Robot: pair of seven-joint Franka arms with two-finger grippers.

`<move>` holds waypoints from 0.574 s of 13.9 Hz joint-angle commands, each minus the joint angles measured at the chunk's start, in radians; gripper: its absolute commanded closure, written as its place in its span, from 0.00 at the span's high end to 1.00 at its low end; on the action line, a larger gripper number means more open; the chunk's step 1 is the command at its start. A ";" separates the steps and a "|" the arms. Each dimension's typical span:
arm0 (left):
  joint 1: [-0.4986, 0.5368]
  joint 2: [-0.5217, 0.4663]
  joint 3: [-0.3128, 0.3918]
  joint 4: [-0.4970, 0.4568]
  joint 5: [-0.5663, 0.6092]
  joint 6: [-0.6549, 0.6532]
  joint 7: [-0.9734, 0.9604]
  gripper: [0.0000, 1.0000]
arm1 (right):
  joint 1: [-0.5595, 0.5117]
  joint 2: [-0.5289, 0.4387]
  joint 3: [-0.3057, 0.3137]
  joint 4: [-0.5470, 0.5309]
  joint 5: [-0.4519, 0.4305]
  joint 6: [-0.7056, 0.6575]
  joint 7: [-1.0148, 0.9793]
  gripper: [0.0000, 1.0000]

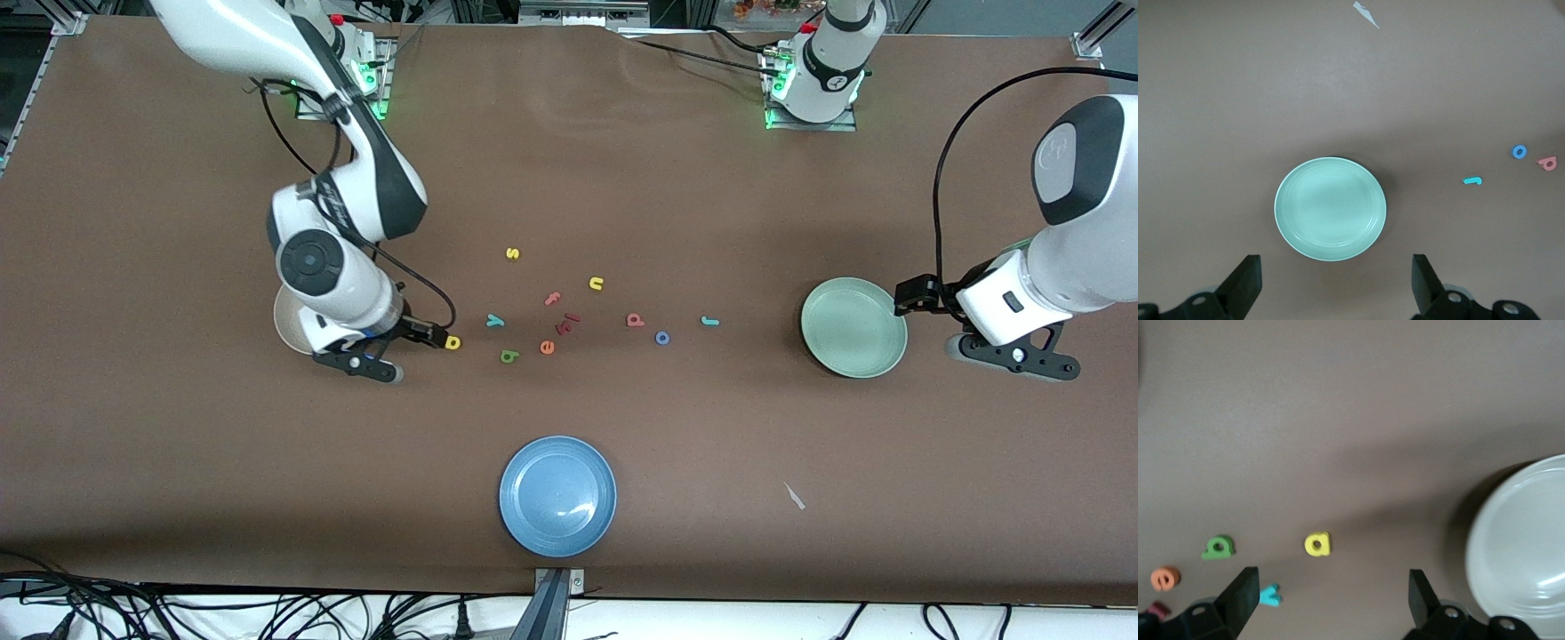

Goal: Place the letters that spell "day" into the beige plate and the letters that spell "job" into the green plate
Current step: 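Grasp the yellow letter with the right gripper while the left gripper grasps the cyan letter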

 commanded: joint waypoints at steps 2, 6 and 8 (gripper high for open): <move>-0.074 0.046 -0.003 0.003 -0.036 0.004 -0.113 0.99 | 0.038 0.040 -0.007 -0.024 -0.016 0.070 0.086 0.91; -0.166 0.138 -0.003 -0.012 -0.085 0.079 -0.395 0.99 | 0.043 0.078 -0.007 -0.041 -0.016 0.134 0.172 0.72; -0.197 0.173 -0.003 -0.021 -0.117 0.119 -0.581 0.99 | 0.046 0.095 -0.007 -0.042 -0.016 0.154 0.178 0.71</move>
